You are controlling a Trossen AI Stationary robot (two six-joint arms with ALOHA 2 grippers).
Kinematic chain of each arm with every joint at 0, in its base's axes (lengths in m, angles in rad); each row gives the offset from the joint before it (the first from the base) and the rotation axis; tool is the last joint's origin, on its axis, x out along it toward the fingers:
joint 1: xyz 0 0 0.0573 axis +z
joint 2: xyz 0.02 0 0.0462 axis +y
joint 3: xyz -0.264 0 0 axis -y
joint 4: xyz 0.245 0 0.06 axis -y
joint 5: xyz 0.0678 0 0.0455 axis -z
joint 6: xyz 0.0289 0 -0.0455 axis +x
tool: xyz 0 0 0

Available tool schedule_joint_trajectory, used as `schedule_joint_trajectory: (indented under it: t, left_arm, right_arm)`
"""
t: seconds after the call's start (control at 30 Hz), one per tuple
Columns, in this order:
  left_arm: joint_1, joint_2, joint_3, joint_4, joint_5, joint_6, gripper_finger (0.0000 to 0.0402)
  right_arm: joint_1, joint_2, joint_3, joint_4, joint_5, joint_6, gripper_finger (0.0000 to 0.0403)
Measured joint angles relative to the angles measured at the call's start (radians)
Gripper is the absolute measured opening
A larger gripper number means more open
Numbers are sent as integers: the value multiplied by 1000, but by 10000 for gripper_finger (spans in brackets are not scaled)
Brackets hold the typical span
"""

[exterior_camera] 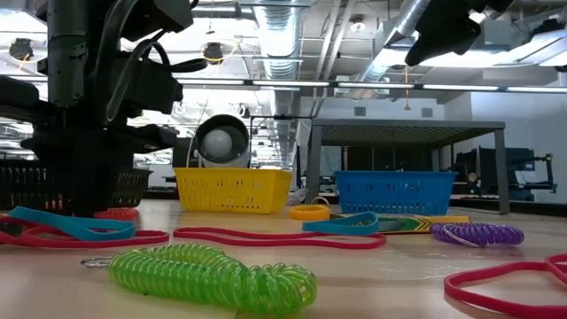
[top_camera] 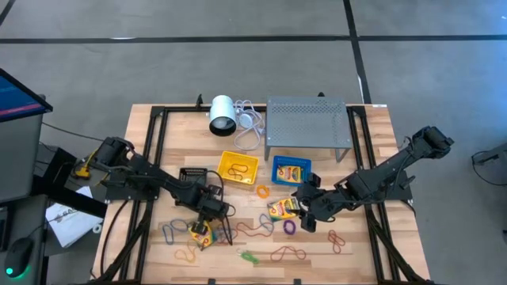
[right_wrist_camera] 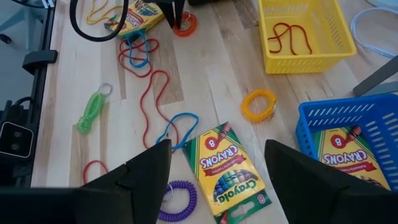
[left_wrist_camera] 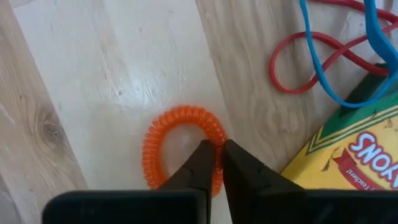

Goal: Pick & Place Office Desk Supplies
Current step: Put the orange spring keychain into the black bin

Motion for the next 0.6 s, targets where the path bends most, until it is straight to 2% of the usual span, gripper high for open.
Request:
schedule_joint_trajectory:
  t: [0.3,0.6]
  left_arm:
    - [0,-27,-2,3,2,-11,5]
    - [-2,-177,-5,18,-33,-33,1]
  right_arm:
    - [0,0,0,0,0,0,253]
    - [0,0,0,0,0,0,253]
